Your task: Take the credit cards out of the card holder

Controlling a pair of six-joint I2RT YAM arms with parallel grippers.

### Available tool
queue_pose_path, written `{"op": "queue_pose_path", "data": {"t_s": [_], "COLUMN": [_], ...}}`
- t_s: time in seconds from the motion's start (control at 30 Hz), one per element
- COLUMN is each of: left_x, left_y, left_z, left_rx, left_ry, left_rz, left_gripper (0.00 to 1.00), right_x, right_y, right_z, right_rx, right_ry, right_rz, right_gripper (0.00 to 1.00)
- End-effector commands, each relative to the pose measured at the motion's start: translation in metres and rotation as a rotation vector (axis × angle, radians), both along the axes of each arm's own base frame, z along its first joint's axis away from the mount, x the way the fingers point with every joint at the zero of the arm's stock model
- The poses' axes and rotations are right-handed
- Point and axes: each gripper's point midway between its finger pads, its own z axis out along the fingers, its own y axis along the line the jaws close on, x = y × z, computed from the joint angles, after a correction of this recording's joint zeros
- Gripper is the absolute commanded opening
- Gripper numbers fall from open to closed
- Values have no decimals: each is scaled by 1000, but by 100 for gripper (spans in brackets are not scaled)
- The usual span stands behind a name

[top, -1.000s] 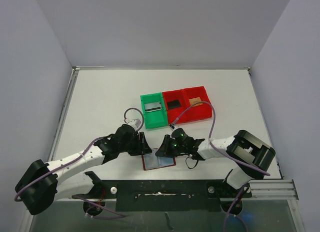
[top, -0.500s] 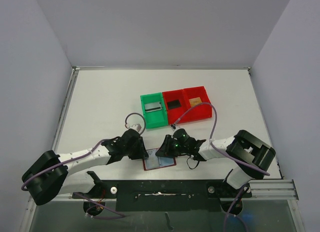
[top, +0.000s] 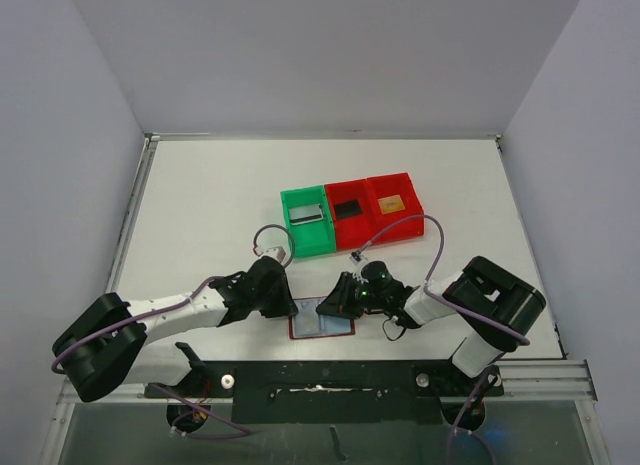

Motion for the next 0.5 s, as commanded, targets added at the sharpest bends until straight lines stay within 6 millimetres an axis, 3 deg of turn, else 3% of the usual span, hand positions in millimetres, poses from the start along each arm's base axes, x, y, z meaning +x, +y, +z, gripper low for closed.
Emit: {"op": "queue_pose_path", "data": {"t_s": [0.0,0.17,0.4,0.47], "left_x": [4,4,5,4], "left_y": [5,-2,-1,0], "left_z": [-4,-2,-1,-1], "left_rx": [30,-1,14,20], "left_ry": [-21,-24,-23,-22], "left_rz": [17,-6,-6,-5], "left_gripper": [7,5,3,3], "right_x": [5,0,5,8], "right_y": [9,10,8,4], "right_z": [16,-2,2,4], "right_rx": [55,-25,-49,-67], "right_ry": [-35,15,-7,-24], "right_rz": [18,39,29,7], "right_gripper": [20,23,0,0]}}
